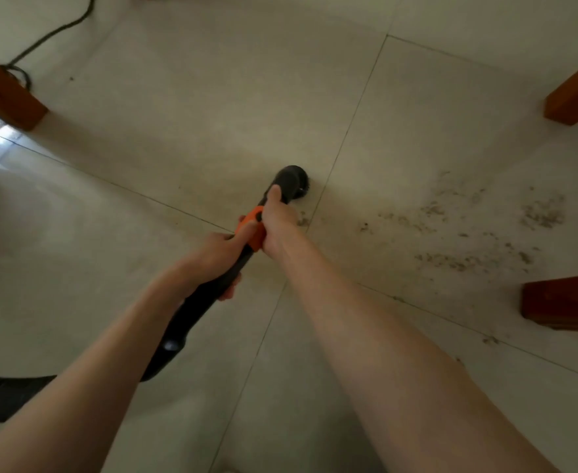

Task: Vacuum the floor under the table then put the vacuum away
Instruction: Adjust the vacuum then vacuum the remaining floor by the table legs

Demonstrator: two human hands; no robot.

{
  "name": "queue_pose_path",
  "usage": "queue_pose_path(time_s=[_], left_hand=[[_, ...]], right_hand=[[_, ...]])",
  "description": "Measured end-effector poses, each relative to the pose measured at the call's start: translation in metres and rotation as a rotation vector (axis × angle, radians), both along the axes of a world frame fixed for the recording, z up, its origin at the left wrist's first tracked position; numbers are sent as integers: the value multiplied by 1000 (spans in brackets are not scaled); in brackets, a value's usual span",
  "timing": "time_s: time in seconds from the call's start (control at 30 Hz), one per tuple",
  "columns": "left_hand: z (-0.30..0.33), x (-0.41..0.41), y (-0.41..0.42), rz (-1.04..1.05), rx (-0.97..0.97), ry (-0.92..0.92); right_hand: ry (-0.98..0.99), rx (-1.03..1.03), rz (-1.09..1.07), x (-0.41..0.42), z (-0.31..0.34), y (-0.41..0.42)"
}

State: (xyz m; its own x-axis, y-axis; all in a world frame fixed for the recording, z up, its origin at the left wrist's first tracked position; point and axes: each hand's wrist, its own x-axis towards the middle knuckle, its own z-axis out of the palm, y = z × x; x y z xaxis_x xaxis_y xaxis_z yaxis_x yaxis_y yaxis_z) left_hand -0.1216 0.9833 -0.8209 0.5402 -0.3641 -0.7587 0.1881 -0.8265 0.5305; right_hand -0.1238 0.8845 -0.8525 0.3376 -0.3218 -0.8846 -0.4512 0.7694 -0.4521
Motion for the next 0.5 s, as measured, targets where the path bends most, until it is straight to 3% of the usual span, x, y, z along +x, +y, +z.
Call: queue_pose_path(time_s=[0.2,0.5], left_hand=[[12,15,42,31,75,67],[11,-8,53,4,56,109]], right_hand=[[-40,118,60,13,3,40],[-172,323,-58,-21,-6,43]])
